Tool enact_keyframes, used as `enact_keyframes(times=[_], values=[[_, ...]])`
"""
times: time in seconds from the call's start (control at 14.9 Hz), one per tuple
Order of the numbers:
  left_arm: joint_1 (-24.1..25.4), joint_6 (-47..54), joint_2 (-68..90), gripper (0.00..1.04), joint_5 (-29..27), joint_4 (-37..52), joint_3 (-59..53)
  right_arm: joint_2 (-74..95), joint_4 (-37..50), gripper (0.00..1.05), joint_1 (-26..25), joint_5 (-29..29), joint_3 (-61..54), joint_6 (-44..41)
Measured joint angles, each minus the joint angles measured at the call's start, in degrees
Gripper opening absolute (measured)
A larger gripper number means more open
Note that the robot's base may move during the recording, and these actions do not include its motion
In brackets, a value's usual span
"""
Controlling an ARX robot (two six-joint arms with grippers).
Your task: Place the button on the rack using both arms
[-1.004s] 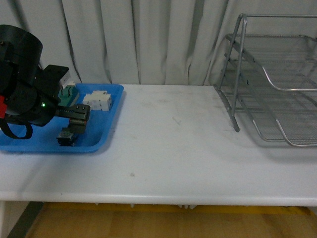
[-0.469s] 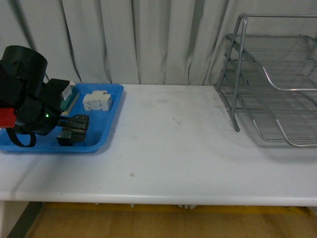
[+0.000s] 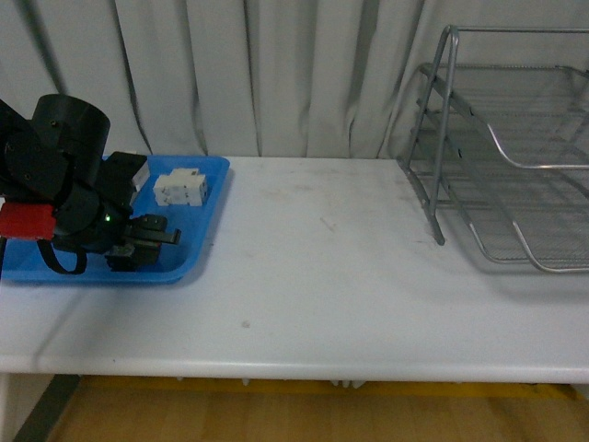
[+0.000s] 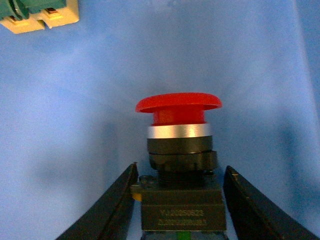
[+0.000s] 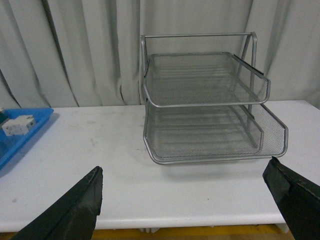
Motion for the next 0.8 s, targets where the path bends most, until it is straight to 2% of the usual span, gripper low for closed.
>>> enact_keyframes(times=[0.07, 0.13, 0.54, 0.67, 0.8], values=[[-0.02, -0.02, 0.02, 0.47, 0.20, -0.02, 0.00, 0.00, 0.00, 0.98, 0.00, 0.00, 0.00, 0.00], [-0.13, -0.13, 0.00, 0.40, 0.17, 0.00, 0.00, 0.00, 0.00, 0.98, 0.00, 0.00, 0.00, 0.00], [-0.39, -3.19, -8.57, 0.37, 1.51, 3.63, -6.40, 0.00, -0.02, 0.98, 0.00, 0.00, 0.00, 0.00], [-1.27, -3.17, -19.67, 0.37, 2.34, 6.51, -12.37, 0.00, 0.00, 0.98, 0.00, 0.00, 0.00, 0.00], [-2.95, -2.62, -37.07, 0.37, 5.01, 8.74, -25.35, 0.00, -0.02, 0.98, 0.00, -0.02, 0.00, 0.00]])
